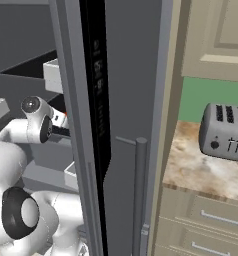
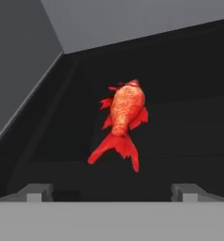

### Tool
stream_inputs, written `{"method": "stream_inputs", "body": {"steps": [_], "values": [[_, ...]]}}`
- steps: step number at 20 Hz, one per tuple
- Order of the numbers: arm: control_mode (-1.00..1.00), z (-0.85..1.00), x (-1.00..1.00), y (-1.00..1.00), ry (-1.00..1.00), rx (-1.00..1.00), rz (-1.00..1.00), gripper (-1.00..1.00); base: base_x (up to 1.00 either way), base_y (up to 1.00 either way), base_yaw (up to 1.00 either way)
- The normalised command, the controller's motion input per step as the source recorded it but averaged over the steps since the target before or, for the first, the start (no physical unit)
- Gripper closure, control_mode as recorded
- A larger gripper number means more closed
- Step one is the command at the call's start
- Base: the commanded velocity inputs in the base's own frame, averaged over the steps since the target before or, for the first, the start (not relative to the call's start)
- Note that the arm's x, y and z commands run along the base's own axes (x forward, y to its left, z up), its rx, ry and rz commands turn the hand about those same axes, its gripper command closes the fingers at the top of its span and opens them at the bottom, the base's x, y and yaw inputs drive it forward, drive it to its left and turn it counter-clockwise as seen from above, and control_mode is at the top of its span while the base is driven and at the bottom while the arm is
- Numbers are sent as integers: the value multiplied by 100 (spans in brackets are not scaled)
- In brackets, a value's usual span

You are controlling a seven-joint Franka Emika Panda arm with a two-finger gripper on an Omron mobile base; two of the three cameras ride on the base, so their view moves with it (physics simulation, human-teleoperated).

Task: Take the cheese, fish, and corn from the fridge and place them on the plate on the dining counter to create an appetizer plate.

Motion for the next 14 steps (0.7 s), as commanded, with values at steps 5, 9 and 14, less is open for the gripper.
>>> {"method": "stream_inputs", "body": {"steps": [5, 9, 14], "values": [[-100, -17, 26, 0, 1, 0, -11, -100, 0, 0, 0], [-100, -27, 22, 0, 0, 0, -14, -100, 0, 0, 0], [-100, -8, 46, 1, 3, 0, -14, -100, 0, 0, 0]]}}
